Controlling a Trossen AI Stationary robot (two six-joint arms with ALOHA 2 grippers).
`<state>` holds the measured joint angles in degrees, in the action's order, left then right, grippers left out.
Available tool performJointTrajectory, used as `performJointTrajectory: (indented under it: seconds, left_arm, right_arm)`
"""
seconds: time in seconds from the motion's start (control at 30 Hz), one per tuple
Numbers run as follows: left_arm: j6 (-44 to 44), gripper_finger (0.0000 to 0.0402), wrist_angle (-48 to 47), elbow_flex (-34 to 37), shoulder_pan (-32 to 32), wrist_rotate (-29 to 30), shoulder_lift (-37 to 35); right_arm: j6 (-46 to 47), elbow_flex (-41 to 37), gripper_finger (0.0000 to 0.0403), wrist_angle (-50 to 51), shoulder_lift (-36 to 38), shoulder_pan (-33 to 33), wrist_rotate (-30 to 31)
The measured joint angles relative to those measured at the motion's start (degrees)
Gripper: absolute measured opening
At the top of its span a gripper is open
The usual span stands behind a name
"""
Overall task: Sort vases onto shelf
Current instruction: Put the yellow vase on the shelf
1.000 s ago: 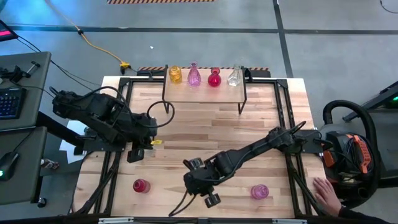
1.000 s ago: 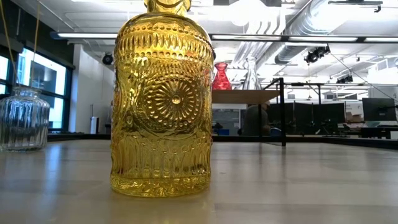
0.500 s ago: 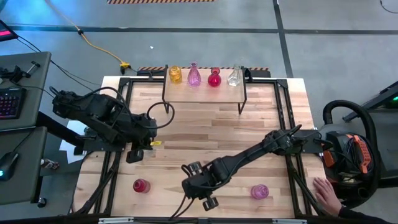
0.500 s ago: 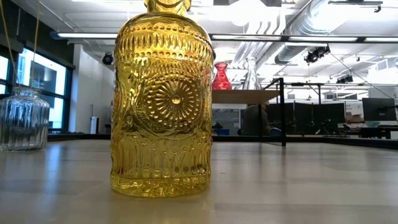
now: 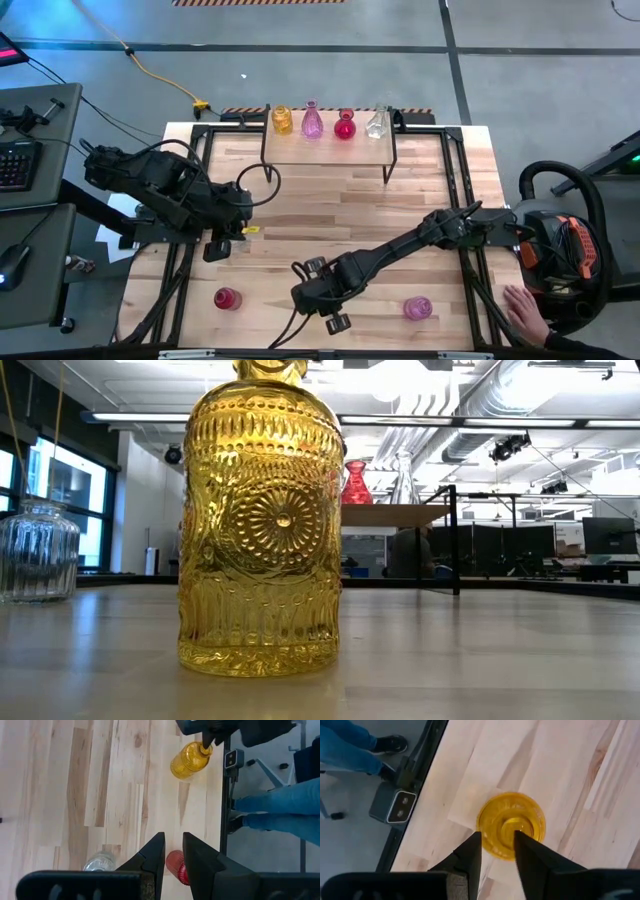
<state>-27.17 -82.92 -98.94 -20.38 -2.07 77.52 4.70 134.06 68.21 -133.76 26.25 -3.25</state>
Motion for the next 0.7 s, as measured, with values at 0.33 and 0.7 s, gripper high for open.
performJointTrajectory:
  seconds: [0.33, 0.7]
  left_arm:
    - [0.4, 0.006, 0.0, 0.0, 0.0, 0.2, 0.0]
    - [1.1, 0.006, 0.0, 0.0, 0.0, 0.2, 0.0]
  right_arm:
    - [1.9, 0.0, 0.0098, -0.5, -1.1, -0.4, 0.1]
    - [7.2, 0.2, 0.0047, -0.9, -1.7, -0.8, 1.3]
